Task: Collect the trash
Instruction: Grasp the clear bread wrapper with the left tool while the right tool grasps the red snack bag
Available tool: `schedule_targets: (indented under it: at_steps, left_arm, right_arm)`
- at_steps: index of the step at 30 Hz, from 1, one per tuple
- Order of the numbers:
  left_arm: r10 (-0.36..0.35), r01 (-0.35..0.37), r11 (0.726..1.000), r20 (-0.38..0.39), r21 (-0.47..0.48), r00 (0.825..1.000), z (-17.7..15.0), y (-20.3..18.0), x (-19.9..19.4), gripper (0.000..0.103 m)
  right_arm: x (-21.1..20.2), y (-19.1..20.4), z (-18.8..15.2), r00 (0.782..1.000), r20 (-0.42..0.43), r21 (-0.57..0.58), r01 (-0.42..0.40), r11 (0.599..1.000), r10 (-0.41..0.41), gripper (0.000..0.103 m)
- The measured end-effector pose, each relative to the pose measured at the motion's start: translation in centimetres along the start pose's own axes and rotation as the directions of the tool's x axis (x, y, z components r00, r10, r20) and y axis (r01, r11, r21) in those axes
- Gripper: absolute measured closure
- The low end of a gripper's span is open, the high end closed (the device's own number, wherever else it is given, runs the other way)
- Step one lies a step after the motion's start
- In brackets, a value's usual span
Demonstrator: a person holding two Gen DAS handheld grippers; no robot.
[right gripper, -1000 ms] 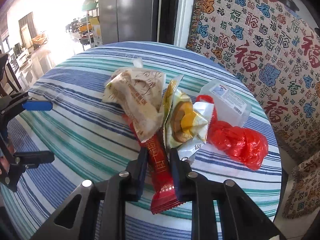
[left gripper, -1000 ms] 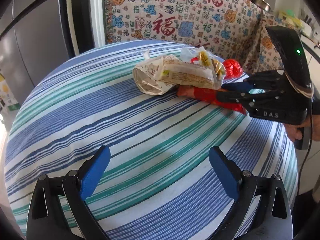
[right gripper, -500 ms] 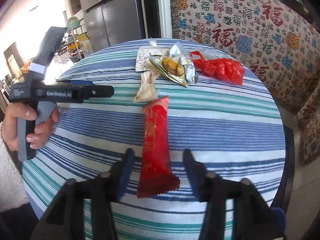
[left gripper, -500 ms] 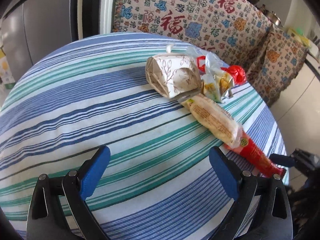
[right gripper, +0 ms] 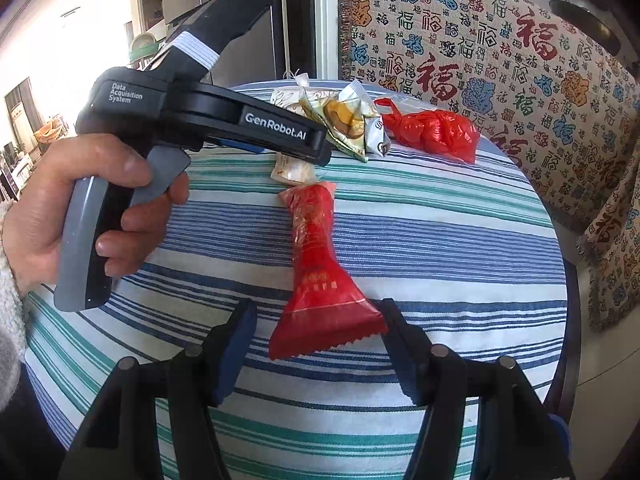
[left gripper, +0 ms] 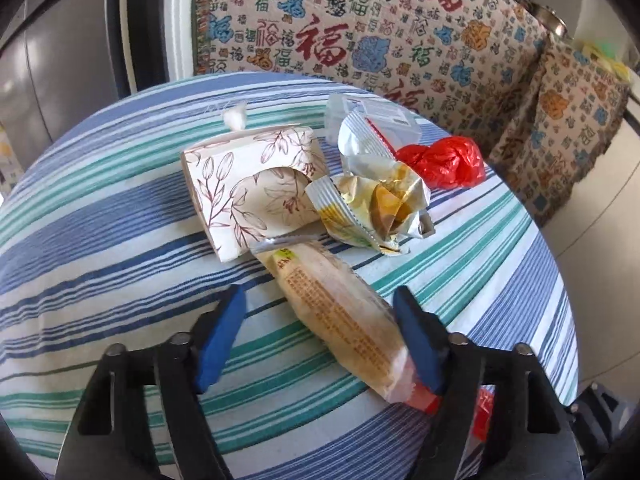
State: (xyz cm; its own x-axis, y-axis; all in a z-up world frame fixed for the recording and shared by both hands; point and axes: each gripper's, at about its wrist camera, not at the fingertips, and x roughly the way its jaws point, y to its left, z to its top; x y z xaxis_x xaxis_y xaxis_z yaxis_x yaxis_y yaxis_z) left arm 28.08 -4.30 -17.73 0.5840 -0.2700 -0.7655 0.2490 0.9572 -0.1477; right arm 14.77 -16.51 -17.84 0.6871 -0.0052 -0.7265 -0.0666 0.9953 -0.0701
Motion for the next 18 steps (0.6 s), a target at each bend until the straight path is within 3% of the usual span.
schedule_targets:
  at_steps: [1, 10, 13, 18]
  left_arm:
    - [-0.027, 0.027, 1.0, -0.006, 0.011, 1.0, -0.2, 0.0, -0.2, 0.057]
    - [-0.024, 0.033, 0.993, -0.08, 0.117, 0.997, -3.4, 3.9, -4.9, 0.059]
    - [-0.007, 0.021, 0.99, -0.101, 0.138, 0.995, -4.6, 5.4, -6.1, 0.055]
    - [0.029, -0.021, 0.995, -0.08, 0.101, 0.996, -5.3, 6.5, -6.4, 0.029]
  right_arm:
    - [0.0, 0.0, -0.1, 1.0, 0.004, -0.003, 0.002, 1.0, -0.002, 0.039]
    - [0.4, 0.1, 0.4, 1.0, -0.022, 0.001, 0.006, 1.0, -0.006, 0.037]
    - [0.5, 0.3, 0.8, 0.998, -0.063, 0.002, 0.008, 1.0, -0.008, 0.036]
    - [0.0, 0.1, 1.7, 0.997, -0.069, -0.034, 0.017, 0.999, -0.019, 0.036]
